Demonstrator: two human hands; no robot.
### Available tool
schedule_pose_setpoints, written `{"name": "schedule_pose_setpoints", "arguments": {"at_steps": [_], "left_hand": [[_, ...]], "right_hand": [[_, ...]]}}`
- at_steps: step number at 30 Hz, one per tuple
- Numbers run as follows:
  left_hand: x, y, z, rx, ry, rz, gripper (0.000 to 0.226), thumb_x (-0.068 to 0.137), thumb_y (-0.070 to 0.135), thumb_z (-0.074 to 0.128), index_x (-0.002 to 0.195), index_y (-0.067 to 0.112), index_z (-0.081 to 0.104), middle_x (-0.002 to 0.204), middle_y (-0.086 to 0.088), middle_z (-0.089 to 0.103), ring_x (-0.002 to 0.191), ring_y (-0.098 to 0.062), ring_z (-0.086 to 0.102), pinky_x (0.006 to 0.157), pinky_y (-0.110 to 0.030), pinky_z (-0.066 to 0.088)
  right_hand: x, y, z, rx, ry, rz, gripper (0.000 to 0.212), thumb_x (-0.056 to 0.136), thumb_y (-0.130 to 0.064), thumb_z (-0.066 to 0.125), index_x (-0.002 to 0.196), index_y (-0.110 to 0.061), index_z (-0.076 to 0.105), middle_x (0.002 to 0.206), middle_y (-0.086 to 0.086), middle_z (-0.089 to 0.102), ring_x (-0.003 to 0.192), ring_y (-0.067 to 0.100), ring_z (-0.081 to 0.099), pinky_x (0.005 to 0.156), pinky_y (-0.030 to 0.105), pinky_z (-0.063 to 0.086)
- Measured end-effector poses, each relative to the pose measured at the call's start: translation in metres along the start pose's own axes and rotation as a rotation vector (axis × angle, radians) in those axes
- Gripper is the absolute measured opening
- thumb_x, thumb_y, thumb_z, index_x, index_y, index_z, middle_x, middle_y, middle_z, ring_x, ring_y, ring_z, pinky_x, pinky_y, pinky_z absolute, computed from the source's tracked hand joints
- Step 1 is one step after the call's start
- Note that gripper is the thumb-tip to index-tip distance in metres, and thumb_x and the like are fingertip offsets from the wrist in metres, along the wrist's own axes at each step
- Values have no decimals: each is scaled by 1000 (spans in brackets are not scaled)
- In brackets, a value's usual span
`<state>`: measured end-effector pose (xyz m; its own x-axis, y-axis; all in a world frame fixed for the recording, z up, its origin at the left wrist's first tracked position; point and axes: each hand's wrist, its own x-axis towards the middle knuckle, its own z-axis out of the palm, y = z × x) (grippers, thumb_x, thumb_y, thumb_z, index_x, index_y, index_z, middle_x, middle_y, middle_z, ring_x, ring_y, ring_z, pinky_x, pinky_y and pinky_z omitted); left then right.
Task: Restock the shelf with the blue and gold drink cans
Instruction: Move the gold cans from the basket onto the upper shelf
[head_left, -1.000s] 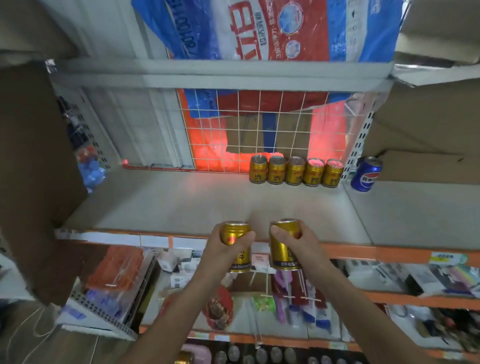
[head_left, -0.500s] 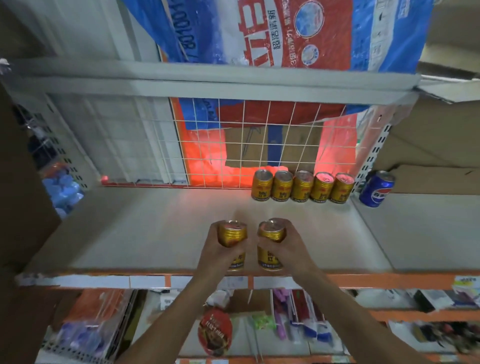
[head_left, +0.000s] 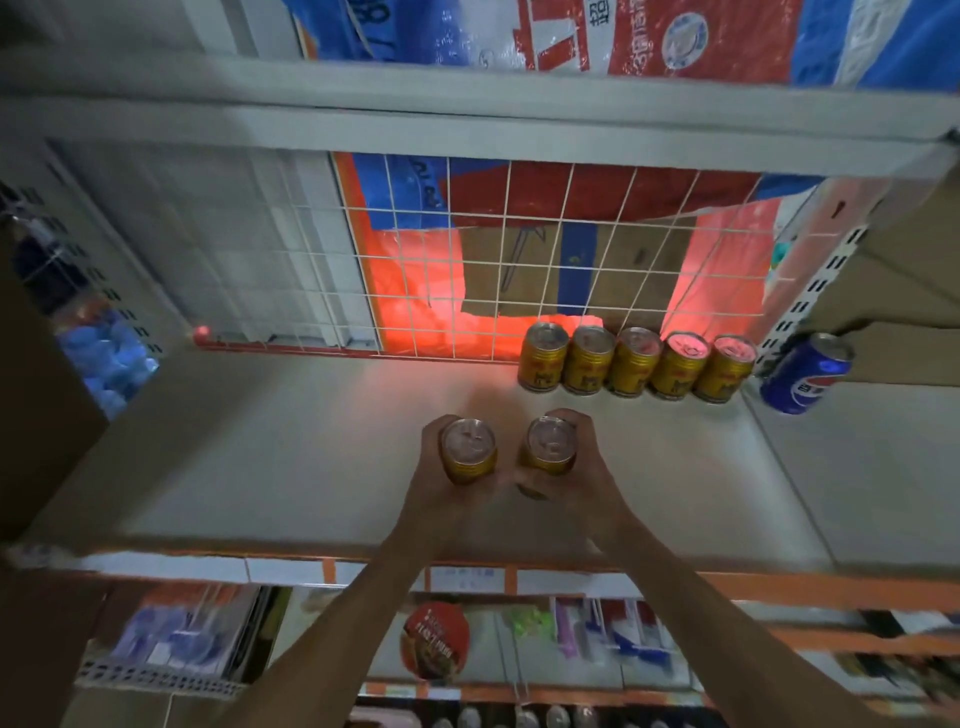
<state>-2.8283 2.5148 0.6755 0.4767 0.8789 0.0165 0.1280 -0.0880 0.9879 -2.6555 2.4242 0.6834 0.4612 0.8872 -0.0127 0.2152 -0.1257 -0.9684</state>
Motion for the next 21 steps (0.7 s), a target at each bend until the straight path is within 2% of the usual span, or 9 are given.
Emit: {"name": "schedule_pose_setpoints", "arguments": {"at_steps": [2,4,6,8,10,12,14,18,21], "left_hand": [[0,-4,-2,-14,-3,-28,91,52,32,87,129,23,40,123,2,55,110,-6,61,94,-30,52],[-1,-5,-7,52,-68,-6,93,54,13,88,130,27,36,127,11,48,112,7,56,92,-18,48],[-2,-7,-14,122,-149,37,102,62,-3,89,140,27,31,133,9,46,121,-1,54,95,-15,47],[-4,-6,-20,126,-164,40,104,69,-4,87,147,30,27,135,8,47,125,-14,55,97,-24,52],[-8,-3,-23,146,-127,72,99,70,10,89,144,41,31,136,11,49,125,-19,55,100,-37,54],[-11,-3,-24,215,-95,162,89,71,26,86,141,48,35,140,9,46,129,-18,52,104,-42,51],[-15,-2,-24,285,-84,215,83,75,21,85,140,43,39,138,7,44,129,-14,49,105,-38,50],[-13,0,-22,351,-60,198,75,80,12,82,142,32,46,135,3,48,125,-15,51,102,-35,51],[-6,-2,-21,418,-58,266,70,81,9,80,142,26,51,137,-3,46,127,-18,49,104,-21,45]], "right_hand": [[-3,0,-3,-79,-73,33,81,75,-11,88,135,-32,39,128,-2,56,110,11,60,85,17,52],[-6,-1,-9,-165,-98,35,94,73,-25,88,147,-35,30,144,-4,46,125,12,53,99,22,48],[-11,1,-18,-254,-62,-43,99,69,-37,84,149,-40,26,151,-2,35,131,13,47,107,30,43],[-16,2,-26,-394,-53,-162,94,75,-25,85,150,-38,29,146,0,37,127,13,48,105,33,46],[-17,-1,-31,-533,-36,-271,84,79,-6,80,147,-34,40,137,-1,43,119,15,52,99,38,52],[-17,-3,-33,-591,-15,-330,79,80,-2,77,146,-32,47,132,-4,46,112,15,55,94,38,54],[-17,-4,-32,-597,-7,-335,77,81,-3,77,145,-33,47,134,-6,48,109,15,57,92,36,55],[-15,-2,-29,-589,0,-352,76,81,-5,78,146,-31,47,137,-6,49,112,13,57,95,29,55],[-10,-3,-24,-599,5,-372,76,79,-4,80,145,-27,49,135,-1,50,114,13,56,96,24,53]]}}
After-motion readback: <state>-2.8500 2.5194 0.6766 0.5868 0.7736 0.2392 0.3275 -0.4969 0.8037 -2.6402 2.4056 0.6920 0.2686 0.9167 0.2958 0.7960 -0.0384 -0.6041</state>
